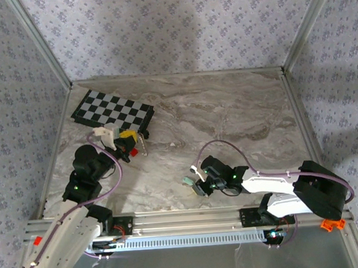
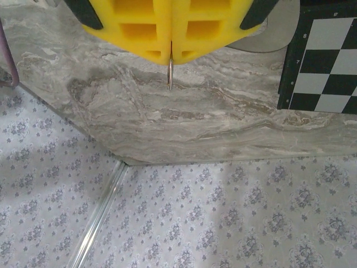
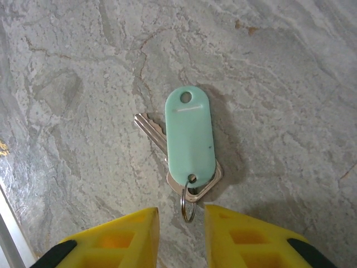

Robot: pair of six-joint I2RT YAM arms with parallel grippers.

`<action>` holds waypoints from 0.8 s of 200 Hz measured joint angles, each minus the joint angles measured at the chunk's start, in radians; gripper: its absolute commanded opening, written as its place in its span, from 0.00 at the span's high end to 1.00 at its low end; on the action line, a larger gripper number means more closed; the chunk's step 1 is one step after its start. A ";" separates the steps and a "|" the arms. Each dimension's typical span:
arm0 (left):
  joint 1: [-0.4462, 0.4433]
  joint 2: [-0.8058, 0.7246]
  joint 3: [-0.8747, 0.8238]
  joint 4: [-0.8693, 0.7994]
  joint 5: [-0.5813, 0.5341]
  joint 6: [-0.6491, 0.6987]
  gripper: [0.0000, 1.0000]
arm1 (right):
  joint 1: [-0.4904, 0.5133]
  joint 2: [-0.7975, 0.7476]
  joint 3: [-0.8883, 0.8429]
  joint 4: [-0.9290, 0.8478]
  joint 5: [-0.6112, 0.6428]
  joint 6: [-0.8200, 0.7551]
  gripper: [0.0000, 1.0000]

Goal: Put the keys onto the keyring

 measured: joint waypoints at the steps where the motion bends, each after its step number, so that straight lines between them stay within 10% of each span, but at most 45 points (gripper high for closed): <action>1: 0.000 0.000 0.000 0.000 0.000 0.000 1.00 | 0.000 0.001 0.000 0.000 0.000 0.000 0.73; 160: 0.000 -0.013 -0.003 0.000 0.000 -0.003 1.00 | 0.003 0.027 0.023 0.000 0.010 -0.024 0.91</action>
